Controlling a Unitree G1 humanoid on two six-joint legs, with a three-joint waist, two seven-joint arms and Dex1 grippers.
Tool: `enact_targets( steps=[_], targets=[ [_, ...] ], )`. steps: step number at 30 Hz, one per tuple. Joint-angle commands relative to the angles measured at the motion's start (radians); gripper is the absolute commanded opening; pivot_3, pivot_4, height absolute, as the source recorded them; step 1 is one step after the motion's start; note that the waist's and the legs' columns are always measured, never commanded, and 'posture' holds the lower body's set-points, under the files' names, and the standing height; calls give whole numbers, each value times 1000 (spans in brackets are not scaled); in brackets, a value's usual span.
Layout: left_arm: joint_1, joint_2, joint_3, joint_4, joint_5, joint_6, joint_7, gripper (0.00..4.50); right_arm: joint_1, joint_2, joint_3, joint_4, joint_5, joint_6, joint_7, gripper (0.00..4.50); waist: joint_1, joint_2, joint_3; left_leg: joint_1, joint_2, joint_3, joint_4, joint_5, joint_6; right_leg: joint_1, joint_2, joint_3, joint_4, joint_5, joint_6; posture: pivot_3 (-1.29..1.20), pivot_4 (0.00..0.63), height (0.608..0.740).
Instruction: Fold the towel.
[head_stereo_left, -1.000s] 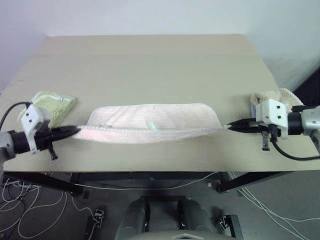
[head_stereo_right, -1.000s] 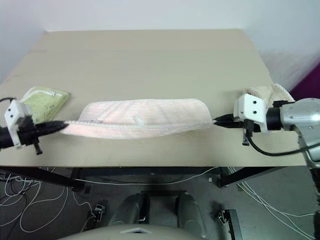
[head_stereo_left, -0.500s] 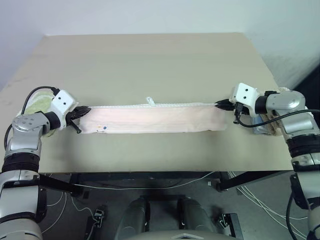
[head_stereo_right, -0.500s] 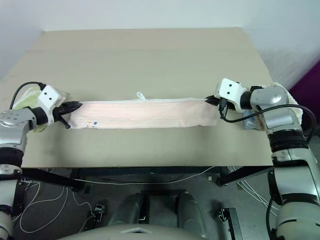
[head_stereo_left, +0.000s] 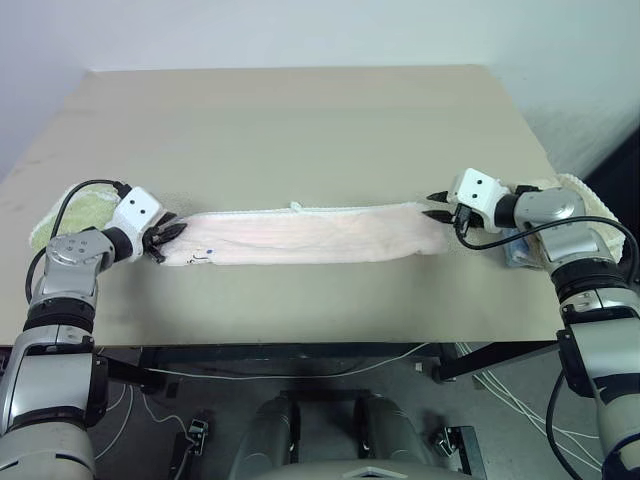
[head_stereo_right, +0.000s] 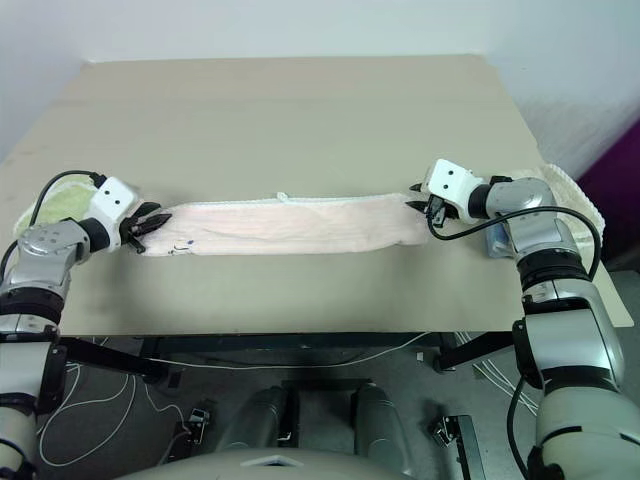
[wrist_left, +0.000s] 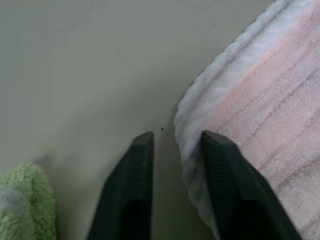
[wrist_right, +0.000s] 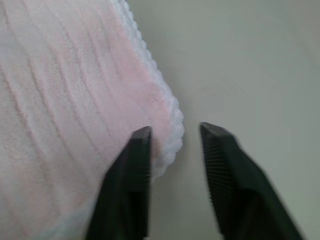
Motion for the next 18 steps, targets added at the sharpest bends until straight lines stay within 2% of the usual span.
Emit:
enact_targets(
  steps=[1, 5, 6, 9, 12, 14, 18],
  targets=[
    [-7, 8, 42, -18, -26, -8, 18, 2982, -8, -20, -50, -46, 24, -18, -23, 3025, 0, 0, 0, 0, 0, 0, 0, 0, 0, 0, 0, 0, 0, 0, 0, 0, 150, 740],
    [-9, 5, 75, -38, -51, 28, 52, 4333, 33, -43, -89, -156, 34, -12, -77, 4378, 1, 0, 0, 0, 0, 0, 0, 0, 0, 0, 0, 0, 1, 0, 0, 0, 150, 740],
    [-6, 3, 93, -53, -71, 44, 53, 4453, 54, -47, -113, -214, 52, 14, -92, 4483, 2, 0, 0, 0, 0, 0, 0, 0, 0, 0, 0, 0, 1, 0, 0, 0, 150, 740],
    [14, 4, 134, -101, -100, 77, 87, 4453, 160, -54, -196, -442, 141, 166, -112, 4483, 5, 0, 0, -2, 0, -1, 1, 0, 0, -2, 0, 0, 3, 0, 0, 0, 150, 740],
    [41, 15, 174, -143, -115, 110, 138, 4453, 338, -49, -276, -766, 285, 431, -122, 4483, 6, -1, 0, -3, 0, -1, 2, 0, 0, -3, -1, 0, 5, 0, 0, 0, 150, 740],
    [55, 19, 186, -171, -112, 118, 165, 4453, 419, -49, -307, -912, 351, 561, -136, 4483, 6, -1, 0, -3, 0, -1, 2, 0, 0, -3, -1, 0, 6, 0, 0, 0, 150, 740],
    [131, 9, 192, -326, -156, 116, 97, 4453, 624, 21, -428, -1247, 738, 1017, -258, 4483, 7, -1, -1, -3, 0, -1, 3, 0, 0, -3, -1, 0, 7, 0, 0, 0, 150, 740]
  ],
)
